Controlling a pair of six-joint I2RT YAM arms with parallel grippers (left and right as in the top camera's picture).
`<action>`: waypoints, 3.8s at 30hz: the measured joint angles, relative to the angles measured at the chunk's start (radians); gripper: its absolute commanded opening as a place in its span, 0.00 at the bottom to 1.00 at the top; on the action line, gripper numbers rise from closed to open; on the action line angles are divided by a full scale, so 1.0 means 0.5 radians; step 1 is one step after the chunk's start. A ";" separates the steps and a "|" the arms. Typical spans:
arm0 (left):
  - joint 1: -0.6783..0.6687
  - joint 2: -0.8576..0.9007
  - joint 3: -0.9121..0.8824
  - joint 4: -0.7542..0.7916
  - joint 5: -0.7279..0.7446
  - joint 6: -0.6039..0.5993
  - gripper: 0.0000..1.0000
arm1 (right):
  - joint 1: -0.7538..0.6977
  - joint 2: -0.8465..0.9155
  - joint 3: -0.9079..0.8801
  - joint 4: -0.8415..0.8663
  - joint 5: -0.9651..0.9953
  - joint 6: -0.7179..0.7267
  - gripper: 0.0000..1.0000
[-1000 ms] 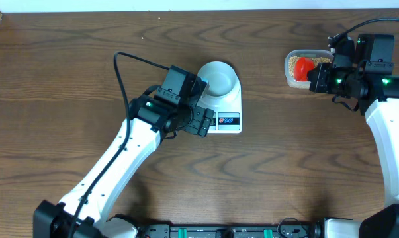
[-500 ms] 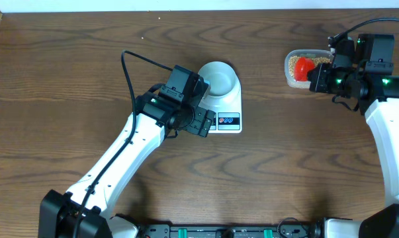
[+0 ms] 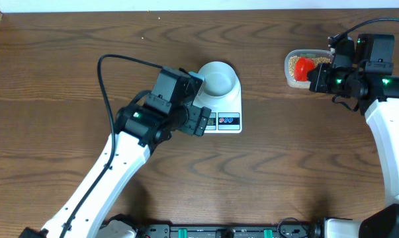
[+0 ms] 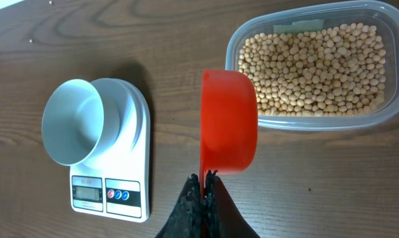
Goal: Scoop item into bowl and weigh 50g on scale
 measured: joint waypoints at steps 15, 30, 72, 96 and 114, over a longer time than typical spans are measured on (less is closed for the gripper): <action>0.000 -0.264 -0.501 0.465 -0.037 -0.048 0.88 | 0.000 0.000 0.000 -0.028 0.001 -0.001 0.01; 0.000 -0.264 -0.501 0.423 -0.013 -0.045 0.88 | 0.000 0.000 0.000 -0.029 0.001 -0.001 0.01; 0.000 -0.264 -0.501 0.423 0.010 -0.044 0.88 | 0.000 0.000 0.000 -0.029 0.001 -0.009 0.01; 0.000 -0.264 -0.501 0.423 0.010 -0.045 0.88 | 0.000 0.000 0.000 -0.149 0.002 -0.019 0.01; 0.000 -0.264 -0.501 0.423 0.009 -0.045 0.88 | 0.000 0.000 0.000 -0.149 0.001 -0.024 0.01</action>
